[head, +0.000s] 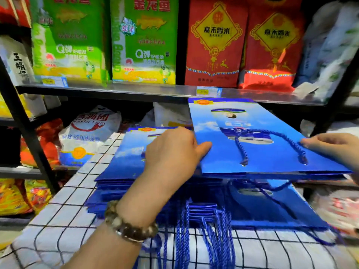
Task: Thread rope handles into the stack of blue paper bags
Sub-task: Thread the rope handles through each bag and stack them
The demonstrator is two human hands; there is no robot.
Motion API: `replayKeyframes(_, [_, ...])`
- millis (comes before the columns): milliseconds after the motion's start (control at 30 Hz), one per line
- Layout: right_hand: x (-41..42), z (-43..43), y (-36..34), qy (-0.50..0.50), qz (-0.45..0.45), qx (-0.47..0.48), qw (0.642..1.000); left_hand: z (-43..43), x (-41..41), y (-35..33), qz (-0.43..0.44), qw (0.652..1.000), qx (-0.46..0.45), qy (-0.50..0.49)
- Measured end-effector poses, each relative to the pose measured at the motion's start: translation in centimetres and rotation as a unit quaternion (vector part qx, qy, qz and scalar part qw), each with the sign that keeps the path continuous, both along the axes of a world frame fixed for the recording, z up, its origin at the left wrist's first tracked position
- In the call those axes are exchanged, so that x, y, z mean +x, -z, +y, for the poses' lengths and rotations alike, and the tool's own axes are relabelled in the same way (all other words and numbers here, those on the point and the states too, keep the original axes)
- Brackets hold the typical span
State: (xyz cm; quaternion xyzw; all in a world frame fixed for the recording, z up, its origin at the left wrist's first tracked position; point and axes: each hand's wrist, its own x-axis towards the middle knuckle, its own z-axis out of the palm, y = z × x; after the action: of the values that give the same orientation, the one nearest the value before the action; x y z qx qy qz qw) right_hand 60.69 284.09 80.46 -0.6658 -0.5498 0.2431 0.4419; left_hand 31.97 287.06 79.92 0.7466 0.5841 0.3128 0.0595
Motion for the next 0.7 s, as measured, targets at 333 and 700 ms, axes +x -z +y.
replayKeyframes(333, [6.7,-1.7,6.3,0.041,0.005,-0.094,0.995,-0.4,7.9,3.7,0.22,0.974,0.011,0.061])
replayKeyframes(700, [4.6,1.7,10.5,0.01,-0.037,-0.152,0.988,-3.9,10.5,5.6,0.249,0.957,0.103,0.108])
